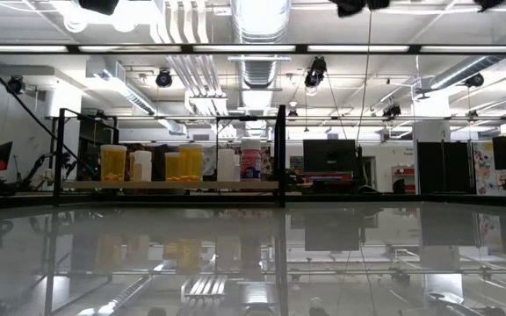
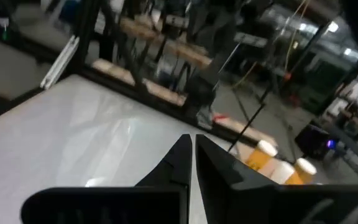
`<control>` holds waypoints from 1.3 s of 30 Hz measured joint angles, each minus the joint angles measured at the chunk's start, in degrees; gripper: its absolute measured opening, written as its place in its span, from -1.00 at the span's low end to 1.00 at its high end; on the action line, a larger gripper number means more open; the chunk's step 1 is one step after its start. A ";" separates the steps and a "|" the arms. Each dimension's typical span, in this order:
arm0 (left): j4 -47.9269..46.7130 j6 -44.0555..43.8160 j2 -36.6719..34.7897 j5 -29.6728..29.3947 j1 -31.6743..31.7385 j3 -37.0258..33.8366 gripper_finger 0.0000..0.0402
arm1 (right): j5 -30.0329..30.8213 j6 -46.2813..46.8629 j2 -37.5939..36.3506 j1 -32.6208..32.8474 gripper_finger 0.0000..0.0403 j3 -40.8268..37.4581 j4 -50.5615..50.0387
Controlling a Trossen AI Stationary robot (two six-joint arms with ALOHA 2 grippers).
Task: Pick and place medicine bottles onto shelf by color
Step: Return to Home Position
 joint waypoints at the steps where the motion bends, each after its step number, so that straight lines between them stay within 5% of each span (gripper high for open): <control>1: -0.11 0.02 -1.40 -0.25 0.51 -0.77 -0.98 | -0.93 -0.18 -1.74 -0.57 -0.95 -2.81 3.09; 15: 0.83 1.24 -20.31 -4.35 7.21 -15.31 -0.97 | -7.07 -1.76 -29.64 -11.37 -0.95 -28.47 9.23; 25: 4.11 1.59 -37.14 -5.37 7.21 -21.31 -0.97 | -10.37 -6.65 -45.28 -13.40 -0.96 -36.84 11.91; 39: 3.80 1.23 -35.82 -6.59 7.22 -21.47 -0.97 | -5.69 -10.04 -64.13 -13.41 -0.96 -41.34 6.26</control>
